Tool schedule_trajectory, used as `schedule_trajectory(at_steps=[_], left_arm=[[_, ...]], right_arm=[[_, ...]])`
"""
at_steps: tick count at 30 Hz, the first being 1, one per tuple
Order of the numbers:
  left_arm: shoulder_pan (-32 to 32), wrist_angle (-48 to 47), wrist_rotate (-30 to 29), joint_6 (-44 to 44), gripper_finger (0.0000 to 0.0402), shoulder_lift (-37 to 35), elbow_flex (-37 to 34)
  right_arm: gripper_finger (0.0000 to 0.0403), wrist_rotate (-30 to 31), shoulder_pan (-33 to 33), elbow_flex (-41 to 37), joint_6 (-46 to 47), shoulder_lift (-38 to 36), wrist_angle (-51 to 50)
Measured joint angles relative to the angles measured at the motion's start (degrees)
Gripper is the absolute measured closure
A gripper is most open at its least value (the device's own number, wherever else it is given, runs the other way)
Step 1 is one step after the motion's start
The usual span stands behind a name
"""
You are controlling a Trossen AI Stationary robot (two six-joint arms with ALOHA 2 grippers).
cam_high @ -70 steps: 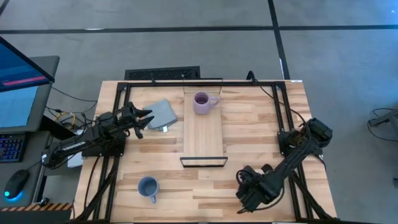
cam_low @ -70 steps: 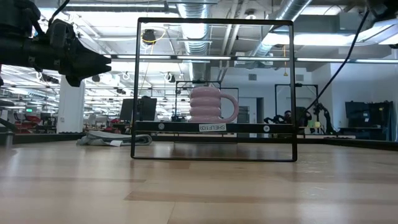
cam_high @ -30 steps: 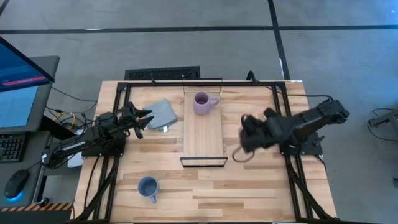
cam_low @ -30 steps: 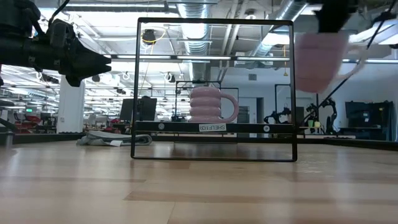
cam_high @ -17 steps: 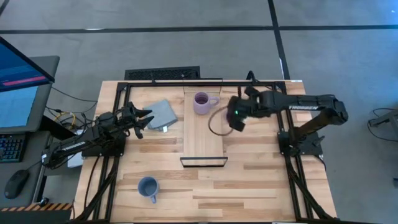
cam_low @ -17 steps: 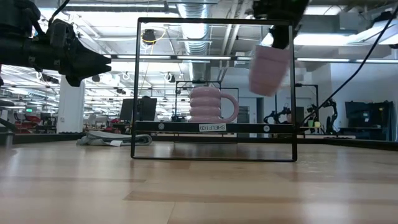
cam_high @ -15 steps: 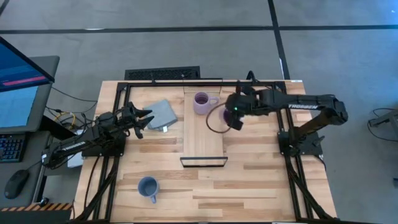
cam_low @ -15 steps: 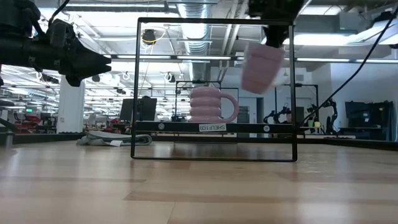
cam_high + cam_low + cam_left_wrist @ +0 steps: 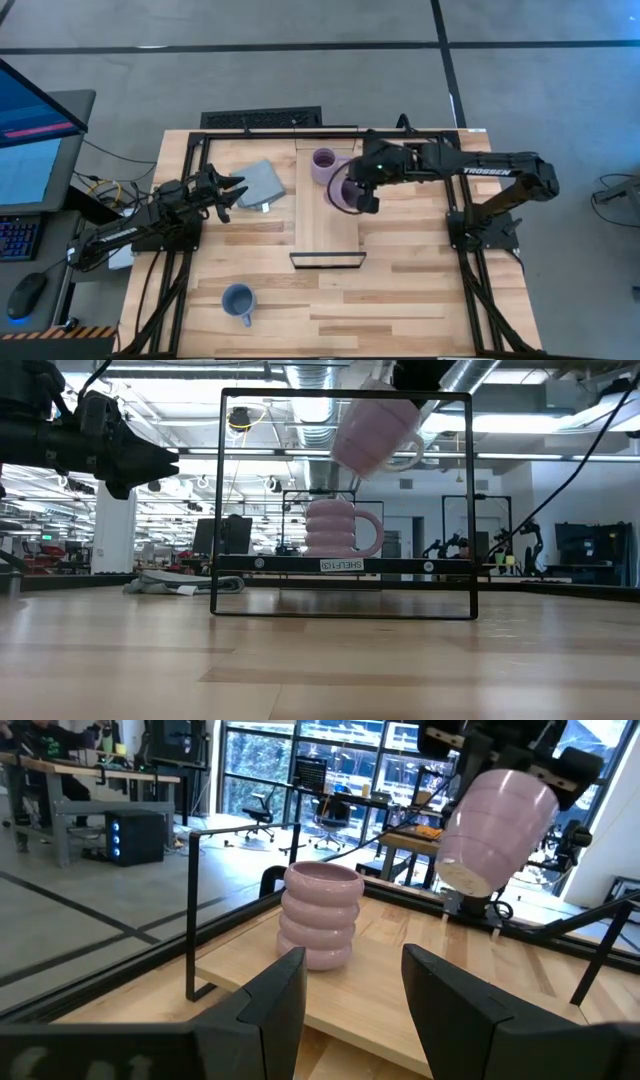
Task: Stack small to large cups/mugs on shelf
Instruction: Put the purple mug on the shelf
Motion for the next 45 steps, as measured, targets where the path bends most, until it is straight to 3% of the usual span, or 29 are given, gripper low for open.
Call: schedule_trajectory(at_steps=[7,25,32,45], left_arm=[[-0.02,0.00,0.03,-0.06,0.0244,0.02,-0.02],[-0.24,-0.09,0.10,-0.60,0.0244,5.17,0.00],[-0.48,0.01,-0.07,-0.61,0.0244,6.76,0.02],[-0.56,-0.15,-0.07,-1.04,0.0244,7.54,0.07]], right_arm=[[0.0381,-3.40,0.66,0.10,-3.52,5.99,4.84],[0.0381,-3.16,-1.70,13.03,-4.39,23.78,-6.86],[0.0381,-2.53,-1.70,16.26,-4.13,26.83,-12.76],[0.0356,-2.88,-1.64,17.15,-4.56,26.95,-11.40]])
